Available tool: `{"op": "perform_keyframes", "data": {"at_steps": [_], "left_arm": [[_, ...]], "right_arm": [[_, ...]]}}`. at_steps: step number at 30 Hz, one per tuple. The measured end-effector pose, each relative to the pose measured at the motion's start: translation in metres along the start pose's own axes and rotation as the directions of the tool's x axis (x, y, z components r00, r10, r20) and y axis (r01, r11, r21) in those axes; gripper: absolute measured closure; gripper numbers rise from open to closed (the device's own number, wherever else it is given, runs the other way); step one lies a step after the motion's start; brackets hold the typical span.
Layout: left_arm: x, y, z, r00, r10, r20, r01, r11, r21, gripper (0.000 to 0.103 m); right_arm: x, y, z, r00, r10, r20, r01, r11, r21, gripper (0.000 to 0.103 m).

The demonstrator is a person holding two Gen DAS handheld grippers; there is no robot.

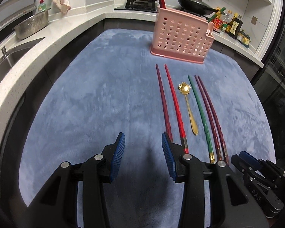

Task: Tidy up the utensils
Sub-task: 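Withdraw both open tools from the basket back over the utensils, then grasp a dark red chopstick with the right tool while the left tool grasps another dark red chopstick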

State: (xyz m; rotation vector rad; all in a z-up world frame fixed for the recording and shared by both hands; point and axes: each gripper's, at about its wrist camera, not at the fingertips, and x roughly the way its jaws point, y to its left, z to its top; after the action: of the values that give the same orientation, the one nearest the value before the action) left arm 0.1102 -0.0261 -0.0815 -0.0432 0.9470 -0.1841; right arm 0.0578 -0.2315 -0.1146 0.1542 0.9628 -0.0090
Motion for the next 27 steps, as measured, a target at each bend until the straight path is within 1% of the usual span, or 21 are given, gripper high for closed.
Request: {"op": "perform_keyframes", "data": {"at_steps": [4, 6, 8, 9, 11, 13, 17, 19, 21, 27], "left_arm": [[0.003, -0.002, -0.003, 1.0, 0.004, -0.014, -0.004, 1.0, 0.006, 0.065], [0.005, -0.002, -0.005, 1.0, 0.006, -0.019, -0.006, 1.0, 0.011, 0.065], [0.007, -0.002, -0.006, 1.0, 0.007, -0.026, -0.006, 1.0, 0.012, 0.065], [0.008, -0.002, -0.006, 1.0, 0.008, -0.029, -0.007, 1.0, 0.013, 0.063], [0.009, -0.002, -0.007, 0.999, 0.014, -0.03, -0.013, 1.0, 0.014, 0.055], [0.009, -0.003, -0.007, 1.0, 0.011, -0.028, -0.01, 1.0, 0.015, 0.054], [0.012, -0.005, -0.008, 0.999, 0.009, -0.037, -0.008, 1.0, 0.021, 0.05], [0.014, -0.007, -0.009, 0.999, 0.002, -0.045, -0.001, 1.0, 0.025, 0.049], [0.015, -0.009, -0.011, 0.999, -0.001, -0.05, 0.003, 0.999, 0.032, 0.047], [0.021, -0.017, -0.014, 0.997, -0.017, -0.071, 0.02, 0.999, 0.048, 0.047]], "right_arm": [[0.007, 0.001, 0.0, 1.0, 0.004, -0.014, -0.004, 1.0, 0.0, 0.08], [0.011, 0.002, 0.0, 1.0, 0.006, -0.022, -0.006, 1.0, -0.006, 0.085], [0.014, 0.002, 0.0, 1.0, 0.005, -0.026, -0.005, 1.0, -0.008, 0.087], [0.016, 0.003, 0.0, 1.0, 0.003, -0.028, -0.004, 1.0, -0.008, 0.087], [0.019, 0.002, 0.001, 1.0, 0.001, -0.031, -0.001, 1.0, -0.009, 0.087], [0.022, 0.002, 0.001, 0.999, -0.003, -0.032, 0.002, 1.0, -0.012, 0.087], [0.026, 0.001, 0.001, 1.0, -0.001, -0.032, 0.001, 1.0, -0.009, 0.089], [0.026, 0.0, 0.001, 1.0, -0.002, -0.03, 0.002, 1.0, -0.008, 0.09], [0.027, 0.0, 0.001, 1.0, -0.007, -0.029, 0.007, 1.0, -0.012, 0.096], [0.026, -0.001, 0.0, 0.999, -0.012, -0.03, 0.012, 1.0, -0.009, 0.096]]}}
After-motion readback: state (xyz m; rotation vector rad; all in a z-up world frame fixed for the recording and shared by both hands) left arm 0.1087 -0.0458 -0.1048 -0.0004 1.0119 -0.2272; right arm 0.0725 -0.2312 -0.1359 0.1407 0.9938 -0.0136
